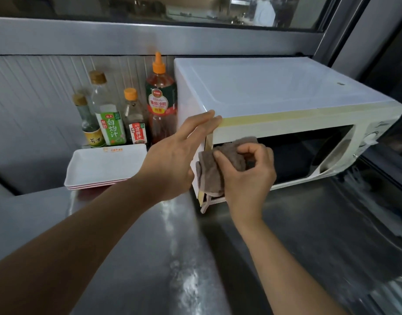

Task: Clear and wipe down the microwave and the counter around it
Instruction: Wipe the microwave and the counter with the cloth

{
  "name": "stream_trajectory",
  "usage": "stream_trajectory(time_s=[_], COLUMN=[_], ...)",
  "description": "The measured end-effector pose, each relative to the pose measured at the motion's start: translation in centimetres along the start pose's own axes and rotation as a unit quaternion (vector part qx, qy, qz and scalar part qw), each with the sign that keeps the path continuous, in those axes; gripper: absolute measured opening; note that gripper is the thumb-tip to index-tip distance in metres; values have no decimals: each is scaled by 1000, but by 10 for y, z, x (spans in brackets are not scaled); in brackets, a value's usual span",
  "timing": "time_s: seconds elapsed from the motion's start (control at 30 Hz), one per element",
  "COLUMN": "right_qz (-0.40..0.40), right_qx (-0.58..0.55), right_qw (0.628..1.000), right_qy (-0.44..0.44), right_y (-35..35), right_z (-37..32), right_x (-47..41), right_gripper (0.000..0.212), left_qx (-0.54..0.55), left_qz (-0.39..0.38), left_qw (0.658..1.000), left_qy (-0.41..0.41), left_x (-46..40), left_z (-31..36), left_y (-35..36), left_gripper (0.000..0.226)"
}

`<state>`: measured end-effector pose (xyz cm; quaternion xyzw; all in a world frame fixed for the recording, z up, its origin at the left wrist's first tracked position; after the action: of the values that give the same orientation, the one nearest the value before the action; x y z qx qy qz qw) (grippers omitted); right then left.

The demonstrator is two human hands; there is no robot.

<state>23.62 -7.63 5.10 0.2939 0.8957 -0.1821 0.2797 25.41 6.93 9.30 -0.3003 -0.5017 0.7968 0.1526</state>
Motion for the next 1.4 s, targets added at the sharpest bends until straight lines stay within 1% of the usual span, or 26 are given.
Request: stream_trajectory(time_s=[0.07, 0.1, 0.17, 0.23, 0.27, 0.33, 0.4, 0.5, 0.63, 0.7, 0.83, 0.93, 1.0, 1.07, 1.17, 1.27, 1.4], right_qz=[-6, -22, -79, -144, -164, -176, -168, -120, -60, -49, -48, -34, -43, -81, -120, -125, -138], right_qx=[5, 14, 55, 100, 108, 107, 100, 81, 47, 26, -12, 5, 33, 71, 151, 154, 148], right_qw=[1000, 1000, 994, 979, 972, 966, 968, 981, 994, 996, 996, 999, 995, 986, 968, 962, 956], right_qy=[-5, 5, 43, 103, 131, 158, 161, 131, 82, 77, 69, -27, -86, -123, -161, -190, -213], right_y=[5, 6, 6, 5, 4, 4, 4, 4, 0, -5, -15, -21, -18, -12, -5, -8, -19], right_z=[13, 22, 46, 67, 74, 80, 74, 51, 19, 9, -10, -28, -37, -43, -44, -36, -20], right_x=[10, 19, 40, 58, 65, 67, 63, 51, 28, 19, 16, 16, 8, -3, -14, -21, -31], right_gripper=[34, 35, 36, 36, 35, 33, 31, 31, 34, 34, 39, 41, 42, 43, 34, 23, 24], left_qx=[-2, 2, 13, 22, 24, 23, 14, 3, 6, 10, 51, 64, 75, 96, 108, 87, 31], left_qz=[-8, -8, -8, -8, -9, -11, -18, -31, -38, -41, -37, -32, -30, -32, -40, -43, -31], left_qw=[1000, 1000, 1000, 1000, 1000, 1000, 1000, 999, 999, 999, 997, 995, 994, 992, 990, 991, 994], left_qy=[6, 6, 0, -6, -8, -10, -16, -15, -3, -8, -46, -66, -80, -77, -76, -89, -97], left_x=[0, 0, 0, 0, 0, -1, -1, -1, -2, -2, 0, 1, 1, 1, 1, 0, -6], left_z=[-2, -2, -2, -1, -1, -2, -2, -3, -1, 0, 5, 6, 7, 9, 11, 15, 22], left_y=[-1, -1, 1, 3, 3, 1, -3, -7, -16, -20, -23, -26, -29, -32, -35, -36, -40], left_gripper=[107, 107, 106, 105, 104, 103, 103, 102, 94, 92, 91, 89, 86, 81, 76, 75, 67])
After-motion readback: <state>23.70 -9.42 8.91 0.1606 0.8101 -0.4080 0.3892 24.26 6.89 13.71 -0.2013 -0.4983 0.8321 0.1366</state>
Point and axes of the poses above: each hand's wrist, its own x-axis away from the middle knuckle, its own y-axis out of the palm, z = x × y, the point moved 1 cm from there along -x, towards the middle knuckle, and after that the axes turned 7 degrees about -z, right-handed, at the moved point
